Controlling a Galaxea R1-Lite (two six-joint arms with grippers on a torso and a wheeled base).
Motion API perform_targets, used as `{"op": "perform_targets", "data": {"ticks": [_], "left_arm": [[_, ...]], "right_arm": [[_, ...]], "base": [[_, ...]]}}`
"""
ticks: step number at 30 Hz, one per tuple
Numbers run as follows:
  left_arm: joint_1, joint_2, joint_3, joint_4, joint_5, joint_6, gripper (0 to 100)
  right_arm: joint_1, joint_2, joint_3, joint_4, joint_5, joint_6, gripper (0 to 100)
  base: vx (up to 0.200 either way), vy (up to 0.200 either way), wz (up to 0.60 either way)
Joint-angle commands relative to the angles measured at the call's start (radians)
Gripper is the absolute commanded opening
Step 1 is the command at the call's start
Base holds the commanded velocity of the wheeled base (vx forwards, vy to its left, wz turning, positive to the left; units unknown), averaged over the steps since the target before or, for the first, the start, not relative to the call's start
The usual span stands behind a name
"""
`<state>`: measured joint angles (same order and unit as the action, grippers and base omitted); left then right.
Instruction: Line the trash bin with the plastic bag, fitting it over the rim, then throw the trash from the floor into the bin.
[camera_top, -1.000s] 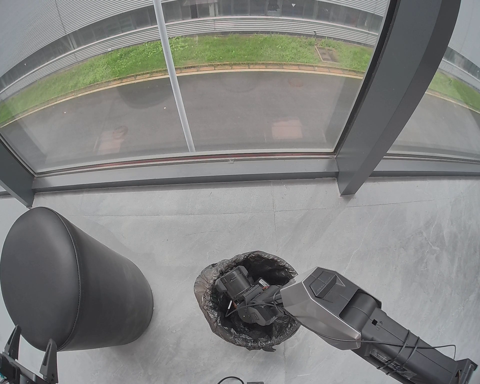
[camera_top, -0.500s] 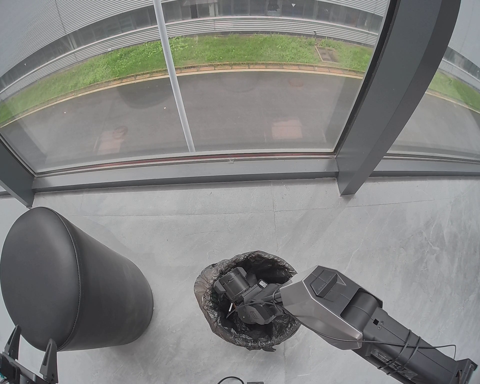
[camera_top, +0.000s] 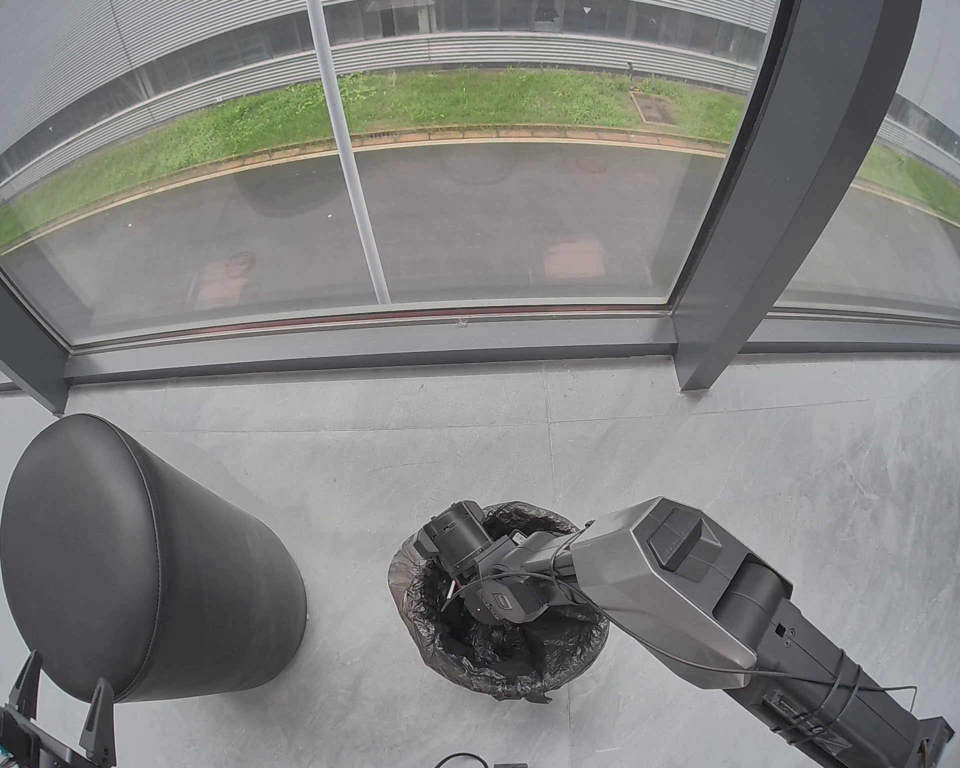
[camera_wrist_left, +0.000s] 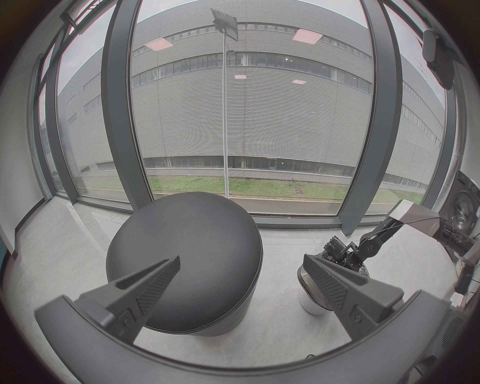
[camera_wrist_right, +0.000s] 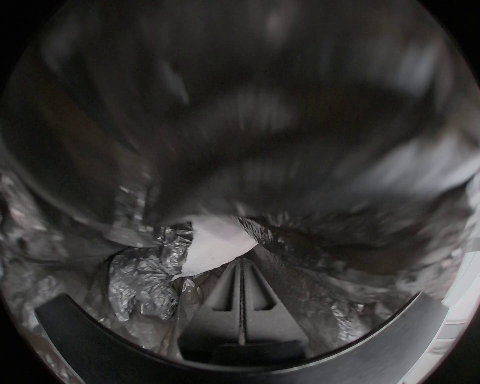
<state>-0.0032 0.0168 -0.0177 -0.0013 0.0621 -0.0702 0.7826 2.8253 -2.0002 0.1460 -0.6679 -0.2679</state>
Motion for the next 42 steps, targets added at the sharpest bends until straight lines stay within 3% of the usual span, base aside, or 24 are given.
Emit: {"op": "perform_targets", "data": {"ticks": [1,12,19,20,27,32,42], "left_arm": [[0.0,-0.015,0.002,0.0,0.001,0.0,100],[0.0,-0.017,0.002,0.0,0.001,0.0,100],[0.0,-0.017,0.002,0.0,0.001,0.0,100],[0.0,-0.017,0.002,0.0,0.001,0.0,100],[0.0,-0.015,0.002,0.0,0.001,0.0,100],[0.0,-0.017,0.002,0.0,0.001,0.0,100],[0.0,-0.017,0.002,0.0,0.001,0.0,100]], "right_arm": [[0.021,-0.067,0.0,0.038,-0.007,-0.001,0],[0.063,-0.19,0.0,0.156,-0.059,0.004,0],[0.162,-0.307,0.0,0.254,-0.134,0.009,0],[0.196,-0.339,0.0,0.279,-0.17,0.01,0],[0.293,-0.484,0.0,0.342,-0.208,0.032,0],[0.304,-0.587,0.0,0.373,-0.243,0.049,0],[0.304,-0.859,0.0,0.488,-0.245,0.085,0]], "base": [[0.0,0.0,0.0],[0.0,0.0,0.0],[0.0,0.0,0.0],[0.0,0.0,0.0],[0.0,0.0,0.0],[0.0,0.0,0.0],[0.0,0.0,0.0]]}}
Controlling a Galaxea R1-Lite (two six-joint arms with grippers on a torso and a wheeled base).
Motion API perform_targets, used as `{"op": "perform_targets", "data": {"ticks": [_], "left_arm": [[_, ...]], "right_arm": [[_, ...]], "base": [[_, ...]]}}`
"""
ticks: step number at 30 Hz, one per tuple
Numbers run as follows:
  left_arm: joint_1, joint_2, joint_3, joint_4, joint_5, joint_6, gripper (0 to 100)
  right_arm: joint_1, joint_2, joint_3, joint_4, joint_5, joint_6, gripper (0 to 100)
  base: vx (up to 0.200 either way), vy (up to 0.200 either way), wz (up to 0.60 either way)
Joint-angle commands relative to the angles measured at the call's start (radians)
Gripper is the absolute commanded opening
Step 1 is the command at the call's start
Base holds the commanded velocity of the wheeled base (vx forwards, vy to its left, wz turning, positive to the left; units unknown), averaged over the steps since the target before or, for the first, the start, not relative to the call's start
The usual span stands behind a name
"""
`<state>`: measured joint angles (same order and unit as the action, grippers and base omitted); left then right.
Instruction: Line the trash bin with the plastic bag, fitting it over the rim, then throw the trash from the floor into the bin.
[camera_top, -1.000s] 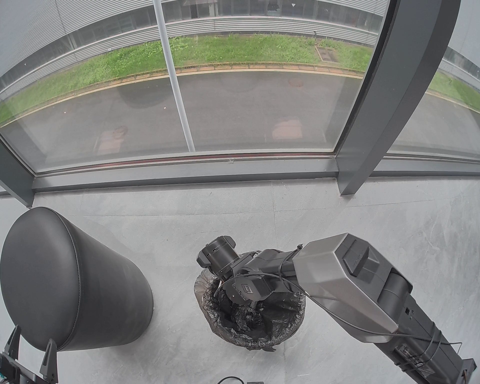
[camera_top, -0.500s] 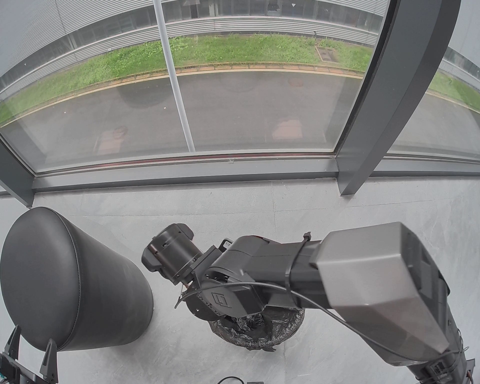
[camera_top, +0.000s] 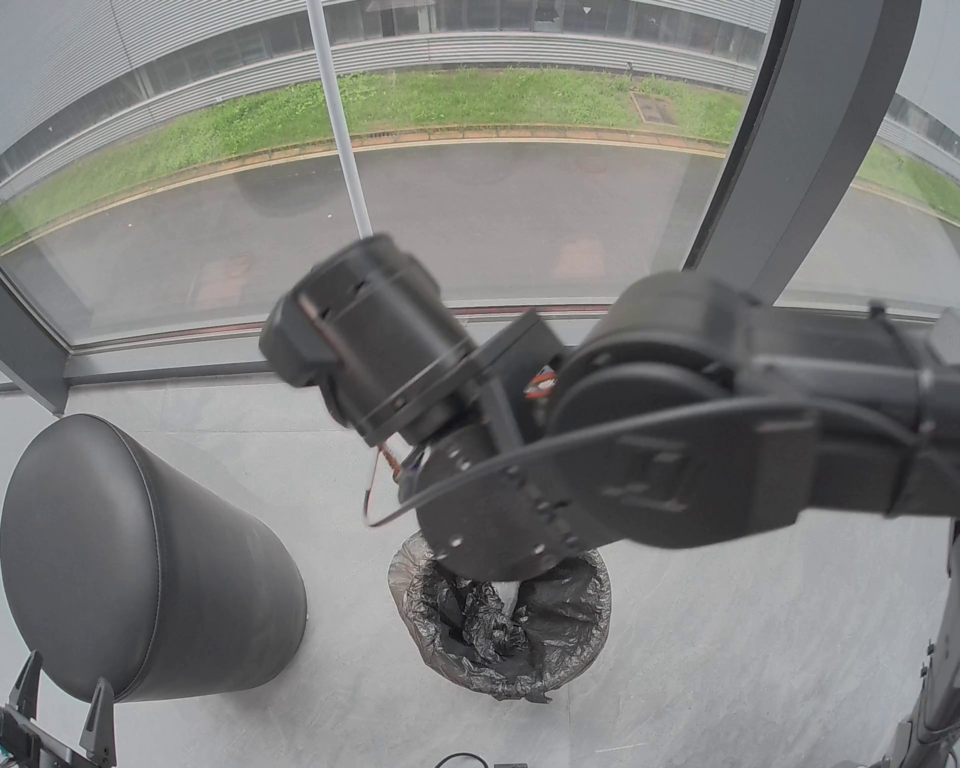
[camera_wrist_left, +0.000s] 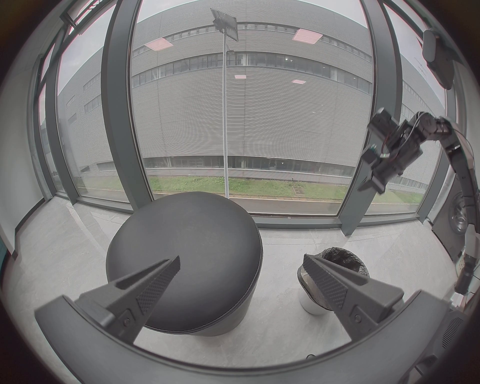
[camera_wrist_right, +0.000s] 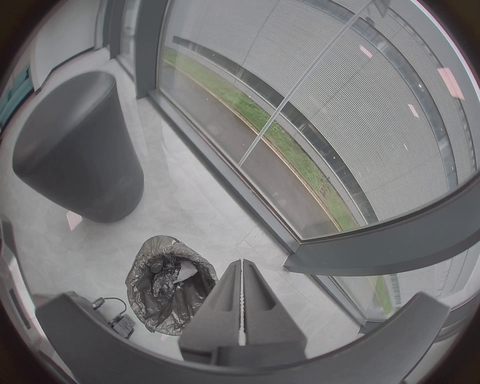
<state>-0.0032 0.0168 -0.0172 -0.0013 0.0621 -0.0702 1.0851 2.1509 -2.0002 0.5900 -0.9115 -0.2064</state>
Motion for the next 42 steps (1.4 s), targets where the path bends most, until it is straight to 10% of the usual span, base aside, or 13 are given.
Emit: {"op": "perform_targets", "data": {"ticks": [1,7,11,17,42], "left_arm": [[0.0,-0.017,0.002,0.0,0.001,0.0,100],[0.0,-0.015,0.002,0.0,0.001,0.0,100],[0.0,-0.017,0.002,0.0,0.001,0.0,100],[0.0,-0.017,0.002,0.0,0.001,0.0,100],[0.0,-0.015,0.002,0.0,0.001,0.0,100]], "right_arm": [[-0.002,-0.217,0.0,0.05,-0.001,0.036,0],[-0.06,-0.339,0.0,0.109,-0.006,0.053,0],[-0.35,-0.506,0.0,0.286,0.005,0.051,0],[-0.554,-0.664,0.0,0.462,0.049,0.05,0],[-1.15,-1.43,0.0,0.597,0.503,-0.053,0]], "base": [[0.0,0.0,0.0],[0.0,0.0,0.0],[0.0,0.0,0.0],[0.0,0.0,0.0],[0.0,0.0,0.0]]}}
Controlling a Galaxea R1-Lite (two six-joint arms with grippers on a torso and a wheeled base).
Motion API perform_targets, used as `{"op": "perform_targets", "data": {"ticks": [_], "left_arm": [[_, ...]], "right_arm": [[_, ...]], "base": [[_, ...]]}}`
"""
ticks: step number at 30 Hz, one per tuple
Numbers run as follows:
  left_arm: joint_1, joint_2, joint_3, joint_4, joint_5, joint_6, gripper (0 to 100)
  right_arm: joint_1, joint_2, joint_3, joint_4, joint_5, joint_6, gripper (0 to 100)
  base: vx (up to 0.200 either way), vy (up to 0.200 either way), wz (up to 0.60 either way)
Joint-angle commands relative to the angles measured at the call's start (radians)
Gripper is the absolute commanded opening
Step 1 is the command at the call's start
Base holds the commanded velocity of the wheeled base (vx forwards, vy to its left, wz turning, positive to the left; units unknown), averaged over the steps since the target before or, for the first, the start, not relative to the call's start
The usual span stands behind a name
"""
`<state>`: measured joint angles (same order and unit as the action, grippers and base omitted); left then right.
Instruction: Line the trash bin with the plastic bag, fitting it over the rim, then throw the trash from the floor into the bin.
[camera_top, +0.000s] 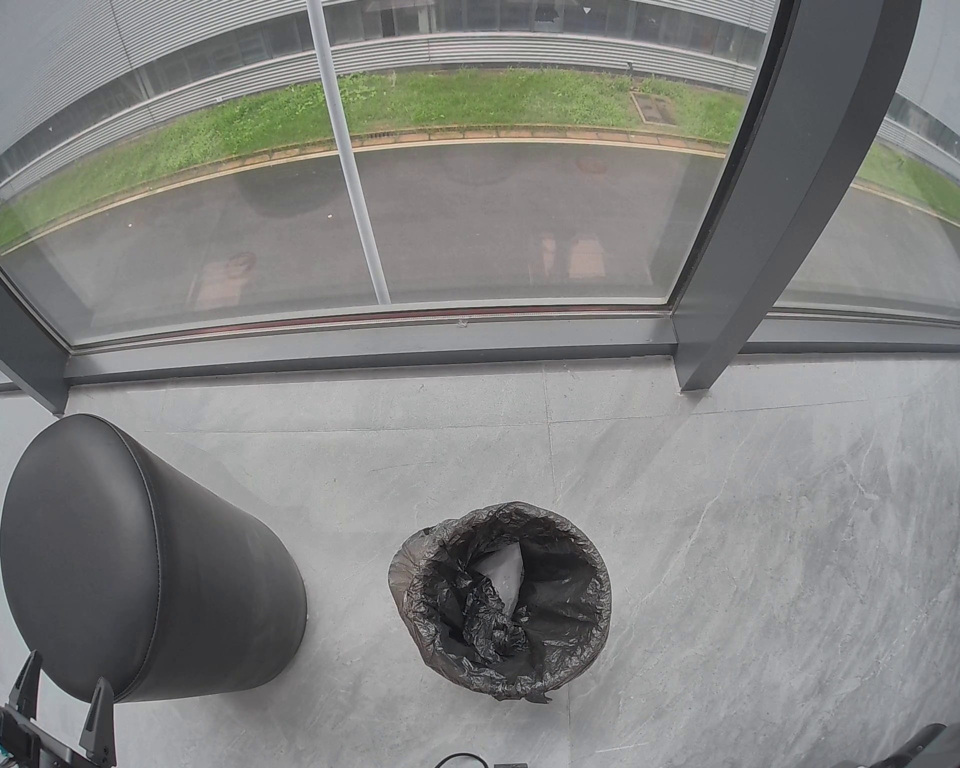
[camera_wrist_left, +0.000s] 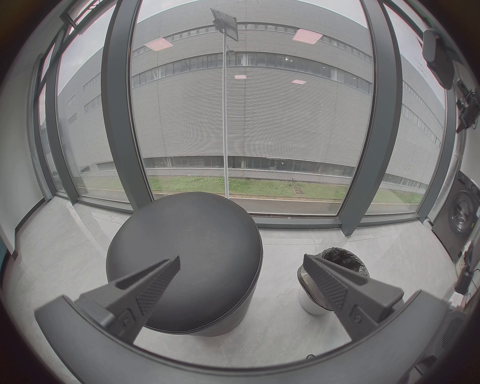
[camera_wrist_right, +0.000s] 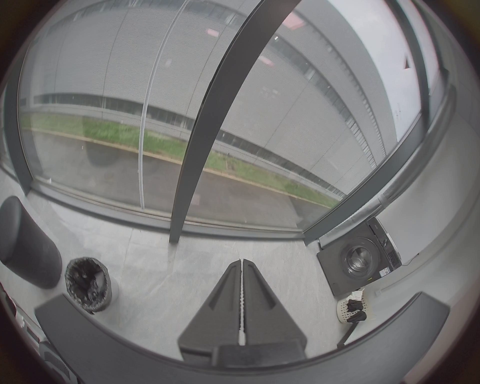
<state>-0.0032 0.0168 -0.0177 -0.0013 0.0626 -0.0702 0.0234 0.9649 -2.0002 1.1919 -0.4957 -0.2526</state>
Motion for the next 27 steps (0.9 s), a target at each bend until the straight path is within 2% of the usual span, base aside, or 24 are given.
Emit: {"op": "perform_targets", "data": {"ticks": [1,5,8,9,10,12,14,15,21,23,25,27], "left_arm": [[0.0,-0.017,0.002,0.0,0.0,0.0,100],[0.0,-0.015,0.002,0.0,0.0,0.0,100],[0.0,-0.015,0.002,0.0,0.0,0.0,100],[0.0,-0.015,0.002,0.0,0.0,0.0,100],[0.0,-0.015,0.002,0.0,0.0,0.0,100],[0.0,-0.017,0.002,0.0,0.0,0.0,100],[0.0,-0.015,0.002,0.0,0.0,0.0,100],[0.0,-0.017,0.002,0.0,0.0,0.0,100],[0.0,-0.017,0.002,0.0,0.0,0.0,100],[0.0,-0.017,0.002,0.0,0.0,0.0,100],[0.0,-0.017,0.002,0.0,0.0,0.0,100],[0.0,-0.017,0.002,0.0,0.0,0.0,100]], "right_arm": [[-0.089,-0.278,0.0,-0.006,0.095,-0.005,0],[-0.082,-0.426,0.0,-0.061,0.097,0.009,0],[-0.08,-0.445,0.0,-0.077,0.097,0.01,0],[-0.08,-0.577,0.293,-0.267,0.095,0.01,0],[-0.08,-0.615,0.4,-0.348,0.088,0.009,0],[-0.08,-0.669,0.555,-0.482,0.083,0.007,0],[-0.08,-0.686,0.606,-0.523,0.083,0.007,0],[-0.08,-0.727,0.727,-0.603,0.083,0.007,0],[-0.065,-0.825,0.916,-0.627,0.098,0.01,0],[-0.033,-0.864,0.992,-0.657,0.102,0.01,0],[0.009,-0.896,1.083,-0.723,0.102,0.016,0],[0.006,-0.899,1.14,-0.781,0.102,0.042,0]], "base": [[0.0,0.0,0.0],[0.0,0.0,0.0],[0.0,0.0,0.0],[0.0,0.0,0.0],[0.0,0.0,0.0],[0.0,0.0,0.0],[0.0,0.0,0.0],[0.0,0.0,0.0],[0.0,0.0,0.0],[0.0,0.0,0.0],[0.0,0.0,0.0],[0.0,0.0,0.0]]}}
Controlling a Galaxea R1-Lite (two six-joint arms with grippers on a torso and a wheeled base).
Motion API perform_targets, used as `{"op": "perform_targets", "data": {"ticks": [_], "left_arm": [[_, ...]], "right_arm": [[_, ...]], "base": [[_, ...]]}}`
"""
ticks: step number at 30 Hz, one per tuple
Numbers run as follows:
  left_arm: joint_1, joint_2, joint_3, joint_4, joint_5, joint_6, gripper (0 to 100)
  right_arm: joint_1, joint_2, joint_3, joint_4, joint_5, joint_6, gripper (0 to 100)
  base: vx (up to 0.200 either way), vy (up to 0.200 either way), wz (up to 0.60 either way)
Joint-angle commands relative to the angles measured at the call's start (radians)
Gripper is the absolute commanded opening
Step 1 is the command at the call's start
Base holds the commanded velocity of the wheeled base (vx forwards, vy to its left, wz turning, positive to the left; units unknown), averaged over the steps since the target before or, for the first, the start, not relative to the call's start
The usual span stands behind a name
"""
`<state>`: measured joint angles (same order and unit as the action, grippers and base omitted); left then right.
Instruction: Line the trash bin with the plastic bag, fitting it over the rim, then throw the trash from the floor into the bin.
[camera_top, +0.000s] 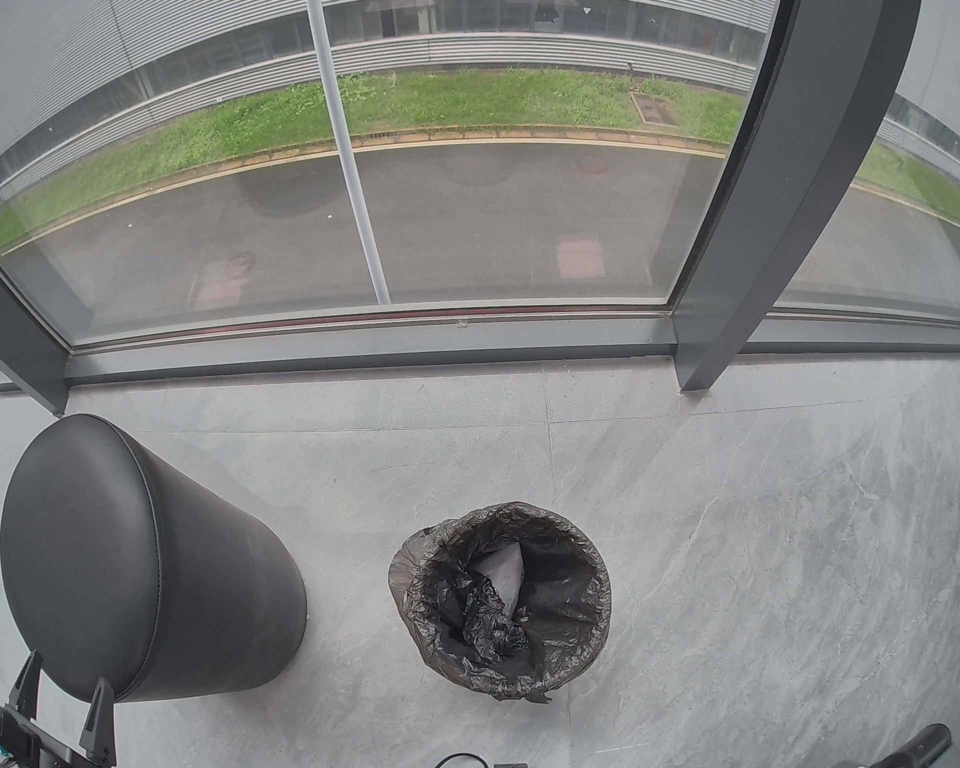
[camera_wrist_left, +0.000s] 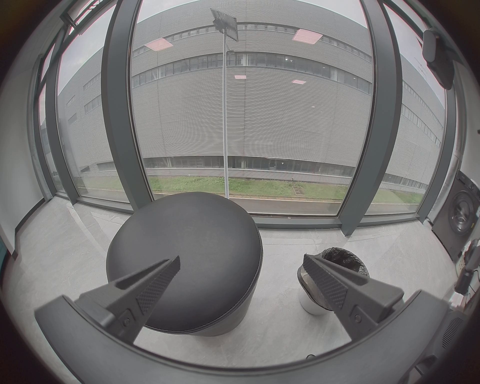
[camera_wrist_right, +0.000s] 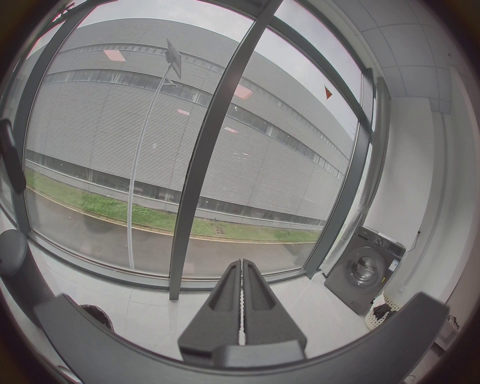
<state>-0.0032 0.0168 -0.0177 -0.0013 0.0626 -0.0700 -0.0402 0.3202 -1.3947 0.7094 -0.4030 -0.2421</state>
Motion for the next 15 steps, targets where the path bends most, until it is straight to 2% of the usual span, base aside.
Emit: {"op": "perform_targets", "data": {"ticks": [1,3,9,15], "left_arm": [[0.0,-0.015,0.002,0.0,0.0,-0.001,100],[0.0,-0.017,0.002,0.0,0.0,-0.001,100],[0.0,-0.017,0.002,0.0,0.0,-0.001,100],[0.0,-0.017,0.002,0.0,0.0,-0.001,100]], "right_arm": [[0.066,-0.256,0.565,-0.335,0.01,0.064,0],[0.065,-0.257,0.617,-0.387,0.012,0.092,0],[0.048,-0.3,0.841,-0.515,0.039,0.098,0],[0.039,-0.317,1.073,-0.703,0.073,0.106,0]], "base": [[0.0,0.0,0.0],[0.0,0.0,0.0],[0.0,0.0,0.0],[0.0,0.0,0.0]]}}
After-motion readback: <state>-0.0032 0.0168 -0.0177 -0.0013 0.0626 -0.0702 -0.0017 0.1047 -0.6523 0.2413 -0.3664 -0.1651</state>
